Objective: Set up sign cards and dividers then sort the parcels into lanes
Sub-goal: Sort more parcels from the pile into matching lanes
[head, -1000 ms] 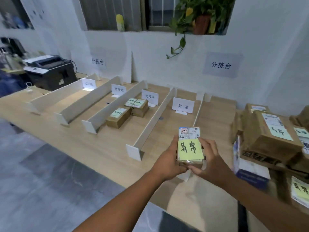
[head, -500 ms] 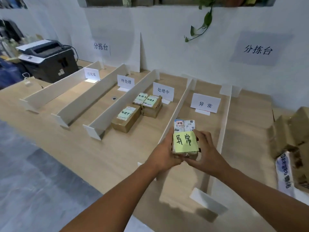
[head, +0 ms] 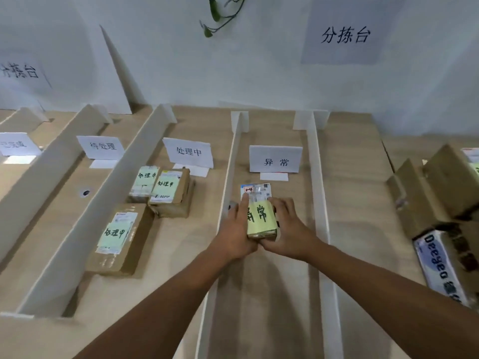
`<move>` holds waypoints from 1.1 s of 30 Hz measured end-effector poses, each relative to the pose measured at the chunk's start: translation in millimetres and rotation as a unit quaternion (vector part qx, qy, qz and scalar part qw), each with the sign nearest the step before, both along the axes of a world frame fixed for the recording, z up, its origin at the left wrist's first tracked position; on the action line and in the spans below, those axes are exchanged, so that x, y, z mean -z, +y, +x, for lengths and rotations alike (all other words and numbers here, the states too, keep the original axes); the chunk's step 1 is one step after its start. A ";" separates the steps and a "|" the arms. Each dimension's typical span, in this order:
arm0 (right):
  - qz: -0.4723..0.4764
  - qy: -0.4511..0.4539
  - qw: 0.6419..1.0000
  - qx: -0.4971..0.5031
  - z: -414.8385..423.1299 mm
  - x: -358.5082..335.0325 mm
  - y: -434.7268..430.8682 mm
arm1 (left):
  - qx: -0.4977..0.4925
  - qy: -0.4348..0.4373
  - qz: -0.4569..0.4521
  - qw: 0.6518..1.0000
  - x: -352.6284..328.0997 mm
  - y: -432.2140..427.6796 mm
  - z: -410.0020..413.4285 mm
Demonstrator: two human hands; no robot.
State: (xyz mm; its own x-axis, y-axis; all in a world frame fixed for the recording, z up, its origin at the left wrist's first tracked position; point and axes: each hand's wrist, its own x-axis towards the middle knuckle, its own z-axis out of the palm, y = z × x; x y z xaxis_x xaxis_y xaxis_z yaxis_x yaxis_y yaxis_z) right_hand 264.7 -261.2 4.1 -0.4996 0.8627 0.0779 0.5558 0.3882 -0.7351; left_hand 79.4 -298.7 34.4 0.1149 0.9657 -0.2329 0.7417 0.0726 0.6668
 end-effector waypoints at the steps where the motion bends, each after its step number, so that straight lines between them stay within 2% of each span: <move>1: -0.007 -0.002 1.000 0.014 -3.5 9.3 11.5 | 0.006 0.010 -0.013 1.000 8.1 17.4 -0.3; 10: -0.056 -0.012 0.996 0.066 -26.4 80.4 101.1 | 0.017 0.036 -0.080 0.996 77.6 132.8 -11.4; 17: -0.082 -0.024 0.995 0.051 -36.8 93.8 124.0 | 0.007 0.077 -0.082 0.994 93.0 156.0 -16.0; 21: -0.090 -0.047 0.994 0.047 -23.3 63.0 104.9 | 0.027 0.136 -0.038 0.990 73.8 146.3 -13.3; 23: -0.071 -0.053 0.994 0.061 -5.1 34.5 87.7 | 0.025 0.135 -0.015 0.990 51.1 136.7 -6.5; 28: 0.005 -0.080 0.991 0.104 87.1 -43.3 18.8 | 0.038 0.070 0.055 0.995 -3.1 88.9 50.6; 33: 0.060 -0.114 0.976 0.175 217.0 -98.2 -96.4 | 0.155 -0.012 0.095 0.983 -38.1 2.6 172.3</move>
State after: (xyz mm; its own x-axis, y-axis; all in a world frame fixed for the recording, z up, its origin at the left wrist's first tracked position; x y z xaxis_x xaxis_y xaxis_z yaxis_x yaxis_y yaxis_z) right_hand 481.8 -357.6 102.3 -0.1915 0.9752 0.1110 0.8140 0.2210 -0.5372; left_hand 251.7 -296.1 72.5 0.4135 0.9093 -0.0460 0.6928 -0.2815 0.6639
